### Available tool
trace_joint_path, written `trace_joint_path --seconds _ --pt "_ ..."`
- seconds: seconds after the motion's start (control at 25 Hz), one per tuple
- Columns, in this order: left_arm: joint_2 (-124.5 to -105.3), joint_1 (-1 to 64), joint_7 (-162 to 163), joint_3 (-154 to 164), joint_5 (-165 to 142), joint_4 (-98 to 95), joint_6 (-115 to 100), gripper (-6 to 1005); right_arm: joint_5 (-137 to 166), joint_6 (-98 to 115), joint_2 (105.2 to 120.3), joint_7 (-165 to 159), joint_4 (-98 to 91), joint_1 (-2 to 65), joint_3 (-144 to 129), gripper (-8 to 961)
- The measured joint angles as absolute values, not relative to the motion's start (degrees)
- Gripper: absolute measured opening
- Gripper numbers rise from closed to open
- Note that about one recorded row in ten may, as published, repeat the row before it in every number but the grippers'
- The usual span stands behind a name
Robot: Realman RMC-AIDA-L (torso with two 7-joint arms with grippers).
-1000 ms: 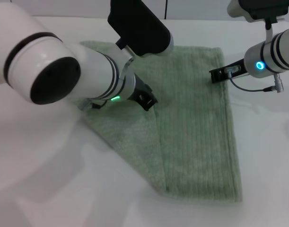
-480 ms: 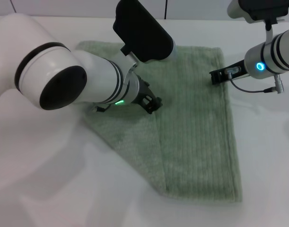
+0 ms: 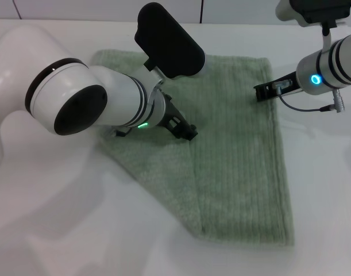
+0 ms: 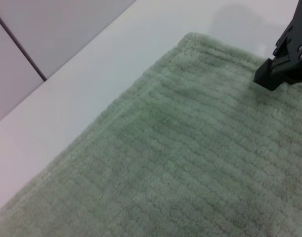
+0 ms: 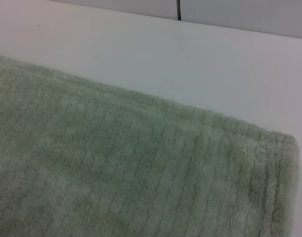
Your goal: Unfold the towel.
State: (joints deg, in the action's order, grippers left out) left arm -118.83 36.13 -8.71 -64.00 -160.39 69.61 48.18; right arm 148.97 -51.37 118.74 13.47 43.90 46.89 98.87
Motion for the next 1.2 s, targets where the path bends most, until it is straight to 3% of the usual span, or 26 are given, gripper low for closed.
trace_joint_path --seconds 0.04,0.92,1.2 --pt "-118.82 36.54 -8.6 -63.97 -160.27 68.69 47.71 856 148.97 -51.4 118.74 13.46 43.9 46.88 98.88 54" --pt "-118.83 37.92 -8.84 -63.66 -159.88 67.12 50.07 823 148.97 -52.17 118.92 13.44 43.95 46.86 98.87 63" --pt "-118.83 38.31 -8.66 -63.6 -159.97 68.49 52.16 444 148.97 -52.21 118.92 13.45 43.95 46.85 98.88 66"
